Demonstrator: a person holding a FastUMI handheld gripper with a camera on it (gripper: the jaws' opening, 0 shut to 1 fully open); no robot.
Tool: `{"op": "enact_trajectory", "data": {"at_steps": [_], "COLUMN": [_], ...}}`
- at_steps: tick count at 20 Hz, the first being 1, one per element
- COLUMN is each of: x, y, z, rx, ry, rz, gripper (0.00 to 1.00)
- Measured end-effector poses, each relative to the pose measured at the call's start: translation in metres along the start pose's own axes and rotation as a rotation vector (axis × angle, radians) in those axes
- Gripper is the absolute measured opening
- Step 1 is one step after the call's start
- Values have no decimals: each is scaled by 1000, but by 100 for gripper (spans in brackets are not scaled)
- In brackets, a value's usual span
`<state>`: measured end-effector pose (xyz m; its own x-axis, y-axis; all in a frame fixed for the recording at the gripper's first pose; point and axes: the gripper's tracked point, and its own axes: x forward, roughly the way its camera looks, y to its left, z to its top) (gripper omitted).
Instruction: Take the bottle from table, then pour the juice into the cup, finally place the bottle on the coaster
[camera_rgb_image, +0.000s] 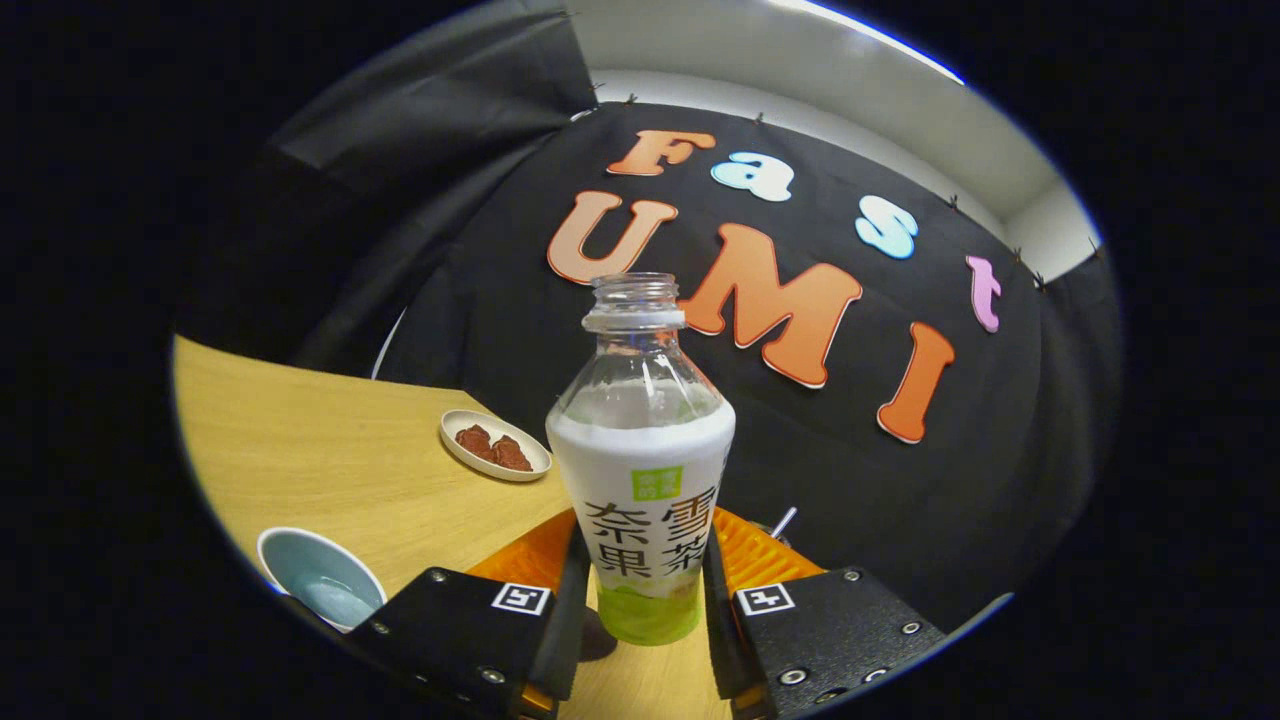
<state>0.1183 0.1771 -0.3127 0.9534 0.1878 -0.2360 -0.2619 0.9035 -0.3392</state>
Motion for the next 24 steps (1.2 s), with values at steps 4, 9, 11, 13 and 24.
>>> {"op": "enact_trajectory", "data": {"at_steps": [4,9,11,13,24], "x": [4,17,21,23,38], "y": [-1,8,10,13,18], "z": [-14,-33,-44,-54,-79], "rx": [139,261,288,332,404], "ry": [50,114,142,168,227], "rz": [40,83,86,94,86], "gripper": [53,53,53,54,53]}}
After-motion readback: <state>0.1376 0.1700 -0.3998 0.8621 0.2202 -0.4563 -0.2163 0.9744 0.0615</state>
